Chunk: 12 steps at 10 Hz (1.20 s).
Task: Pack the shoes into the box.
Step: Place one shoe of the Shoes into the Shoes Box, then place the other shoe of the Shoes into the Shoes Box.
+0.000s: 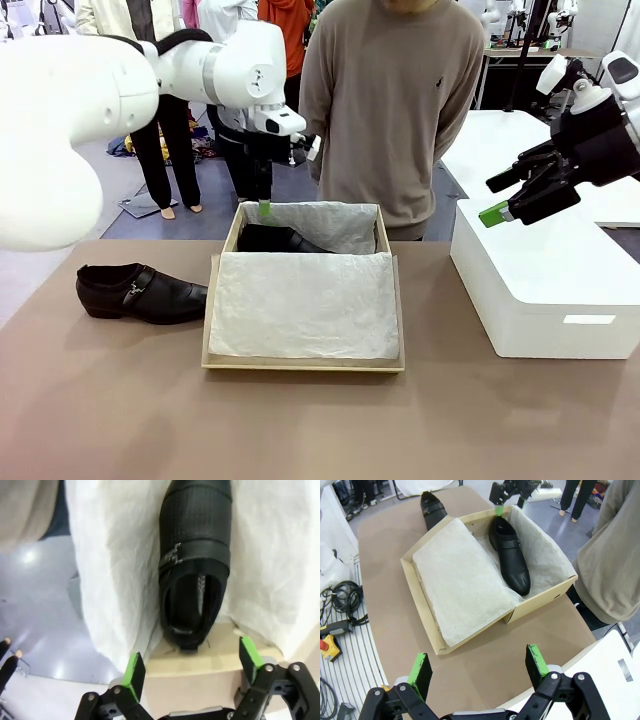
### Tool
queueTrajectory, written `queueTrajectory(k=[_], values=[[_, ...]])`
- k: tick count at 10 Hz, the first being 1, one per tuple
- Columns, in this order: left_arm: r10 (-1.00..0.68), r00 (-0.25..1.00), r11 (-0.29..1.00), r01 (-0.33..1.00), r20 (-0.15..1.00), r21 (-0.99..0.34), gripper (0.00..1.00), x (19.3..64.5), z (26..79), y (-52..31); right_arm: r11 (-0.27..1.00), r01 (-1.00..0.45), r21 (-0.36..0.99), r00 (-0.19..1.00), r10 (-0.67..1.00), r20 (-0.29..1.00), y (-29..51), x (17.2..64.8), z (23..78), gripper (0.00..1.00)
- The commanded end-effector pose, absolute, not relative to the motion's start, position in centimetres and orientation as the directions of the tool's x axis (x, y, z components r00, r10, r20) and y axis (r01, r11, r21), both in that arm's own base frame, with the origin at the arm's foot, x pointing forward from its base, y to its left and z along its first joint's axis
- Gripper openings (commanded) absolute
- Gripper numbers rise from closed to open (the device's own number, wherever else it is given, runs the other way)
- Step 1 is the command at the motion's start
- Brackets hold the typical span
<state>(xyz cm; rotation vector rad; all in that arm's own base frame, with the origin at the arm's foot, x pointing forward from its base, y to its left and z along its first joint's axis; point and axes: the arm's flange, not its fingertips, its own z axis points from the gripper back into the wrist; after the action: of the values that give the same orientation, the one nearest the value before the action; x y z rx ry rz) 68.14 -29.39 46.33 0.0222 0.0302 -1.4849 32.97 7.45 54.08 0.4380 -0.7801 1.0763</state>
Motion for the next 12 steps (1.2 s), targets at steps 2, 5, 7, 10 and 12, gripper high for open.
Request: queueTrajectory(k=[2, 5, 7, 10, 12], values=[[-0.994, 0.105, 0.104, 0.994, -0.037, 0.022, 1.0, 66.9, 49.4, -24.9, 0.404, -0.913, -0.054, 0.222, 0.605, 0.765, 7.4, 33.4, 54.1, 1.0], [-0.993, 0.112, 0.111, 0.994, -0.028, 0.025, 1.0, 68.4, 49.5, -26.4, 0.404, -0.913, -0.054, 0.222, 0.605, 0.765, 7.4, 33.4, 54.1, 1.0], [-0.993, 0.112, 0.111, 0.994, -0.028, 0.025, 1.0, 68.4, 49.5, -26.4, 0.404, -0.913, -0.054, 0.222, 0.605, 0.765, 7.4, 33.4, 54.1, 1.0], [-0.993, 0.112, 0.111, 0.994, -0.028, 0.025, 1.0, 68.4, 49.5, -26.4, 0.404, -0.913, -0.054, 0.222, 0.605, 0.765, 7.4, 33.4, 54.1, 1.0], [-0.993, 0.112, 0.111, 0.994, -0.028, 0.025, 1.0, 68.4, 49.5, -26.4, 0.404, -0.913, -0.054, 0.222, 0.605, 0.765, 7.4, 33.4, 54.1, 1.0]])
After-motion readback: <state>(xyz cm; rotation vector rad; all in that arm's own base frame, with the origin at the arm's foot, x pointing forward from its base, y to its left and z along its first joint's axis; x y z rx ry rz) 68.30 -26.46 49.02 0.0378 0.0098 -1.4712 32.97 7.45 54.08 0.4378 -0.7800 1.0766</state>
